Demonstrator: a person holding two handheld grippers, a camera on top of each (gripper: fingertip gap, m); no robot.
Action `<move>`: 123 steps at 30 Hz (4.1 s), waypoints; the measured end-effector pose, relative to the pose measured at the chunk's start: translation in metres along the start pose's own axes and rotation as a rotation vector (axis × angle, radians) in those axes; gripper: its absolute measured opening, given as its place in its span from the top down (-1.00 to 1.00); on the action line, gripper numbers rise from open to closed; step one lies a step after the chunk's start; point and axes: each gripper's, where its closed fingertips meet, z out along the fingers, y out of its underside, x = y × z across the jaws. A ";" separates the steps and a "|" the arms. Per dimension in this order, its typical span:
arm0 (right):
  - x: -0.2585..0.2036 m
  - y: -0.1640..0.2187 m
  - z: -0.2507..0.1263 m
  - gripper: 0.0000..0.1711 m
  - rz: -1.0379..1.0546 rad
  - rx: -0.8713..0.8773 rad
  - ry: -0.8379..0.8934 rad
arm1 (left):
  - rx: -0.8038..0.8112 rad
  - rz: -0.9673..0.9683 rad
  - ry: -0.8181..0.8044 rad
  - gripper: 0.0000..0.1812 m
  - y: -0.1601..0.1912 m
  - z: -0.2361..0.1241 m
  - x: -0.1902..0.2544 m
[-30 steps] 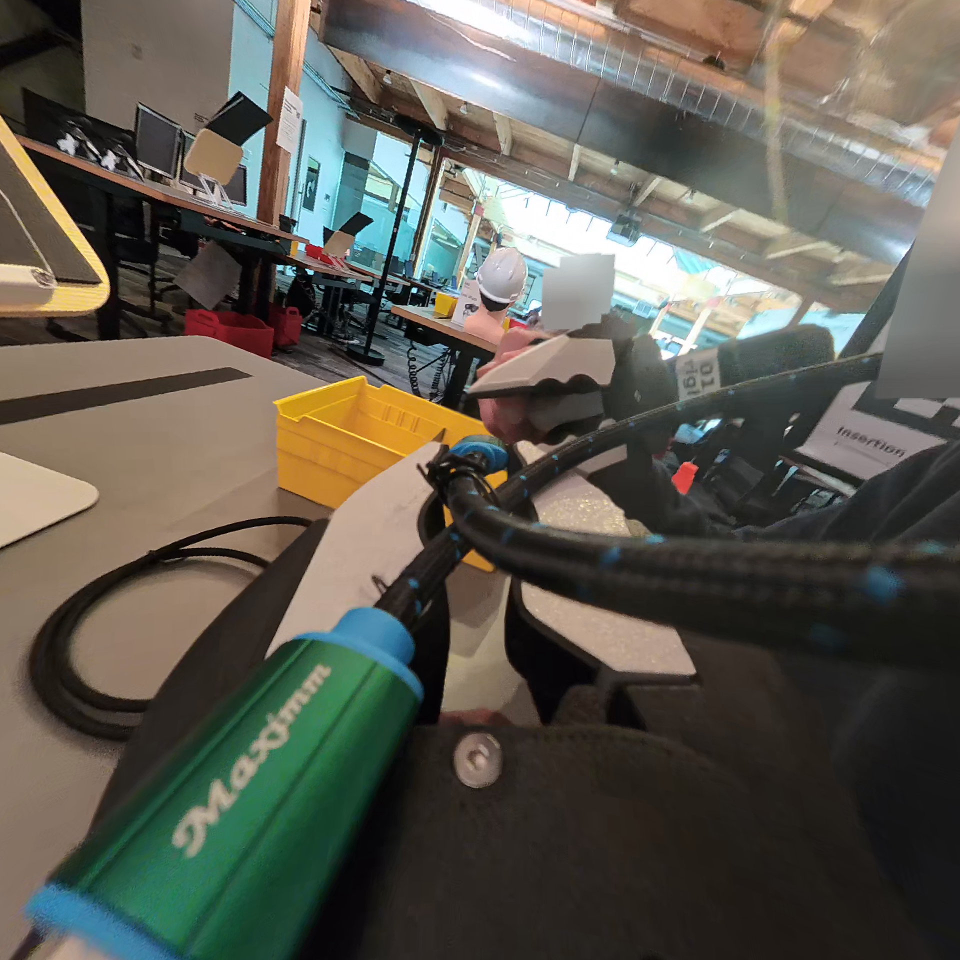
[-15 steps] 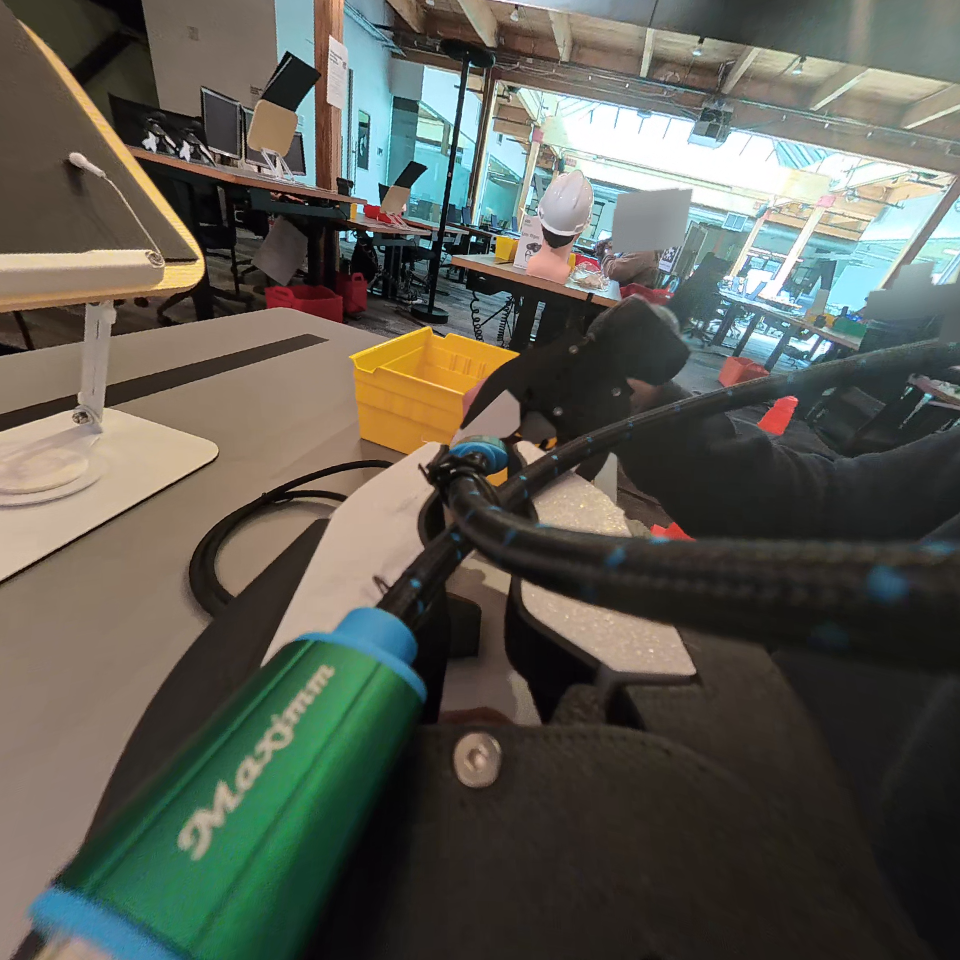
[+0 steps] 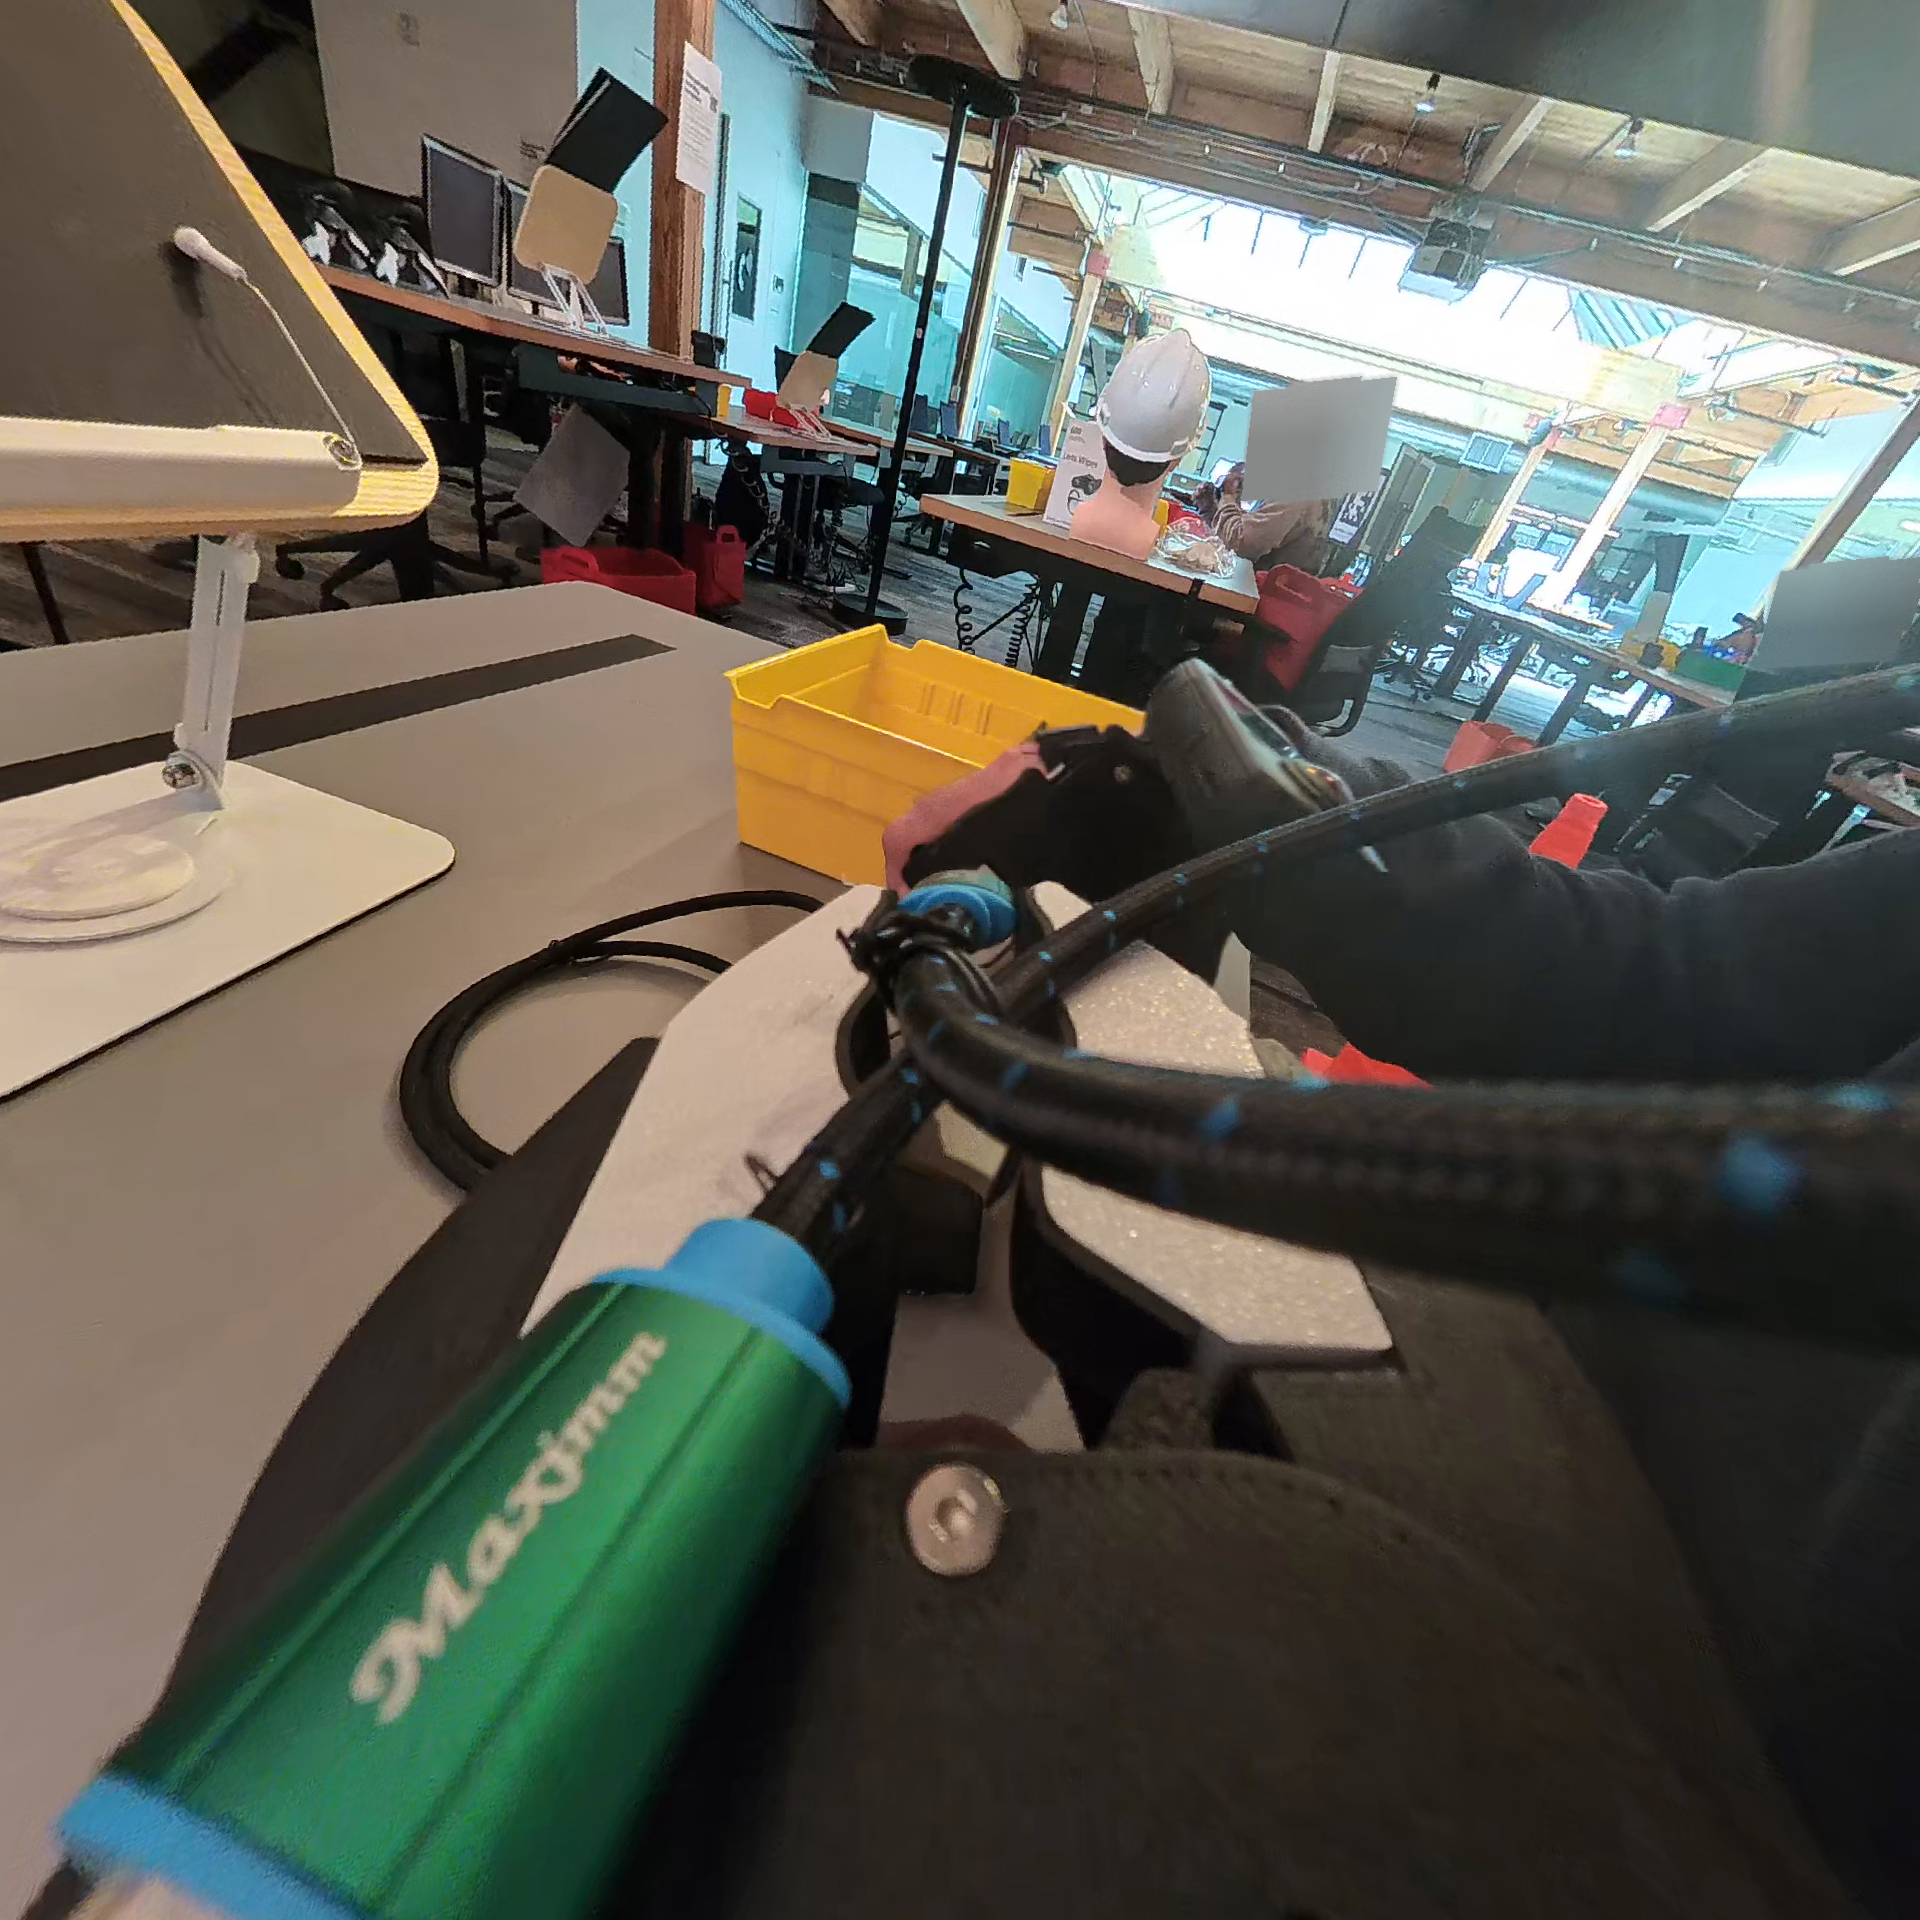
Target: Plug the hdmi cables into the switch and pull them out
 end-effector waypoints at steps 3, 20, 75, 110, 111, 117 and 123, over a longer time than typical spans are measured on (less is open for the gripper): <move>-0.008 -0.011 0.008 -0.16 0.002 -0.005 -0.001 | -0.005 0.000 0.001 0.78 0.002 0.002 0.000; 0.006 -0.004 0.014 0.18 0.203 0.052 -0.082 | -0.004 -0.002 0.006 0.78 0.002 0.002 0.002; 0.054 -0.052 -0.033 0.08 0.672 0.579 -0.179 | -0.016 0.041 -0.060 0.78 0.002 -0.018 -0.014; 0.051 -0.077 -0.063 0.08 0.672 0.717 -0.251 | -0.095 0.207 -0.051 0.78 0.013 -0.010 0.001; 0.051 -0.077 -0.063 0.08 0.672 0.716 -0.251 | -0.097 0.214 -0.051 0.78 0.013 -0.010 0.001; 0.051 -0.078 -0.064 0.08 0.671 0.727 -0.252 | -0.115 0.247 -0.053 0.78 0.015 -0.011 0.002; 0.051 -0.077 -0.064 0.08 0.668 0.718 -0.244 | -0.113 0.238 -0.048 0.78 0.015 -0.010 0.002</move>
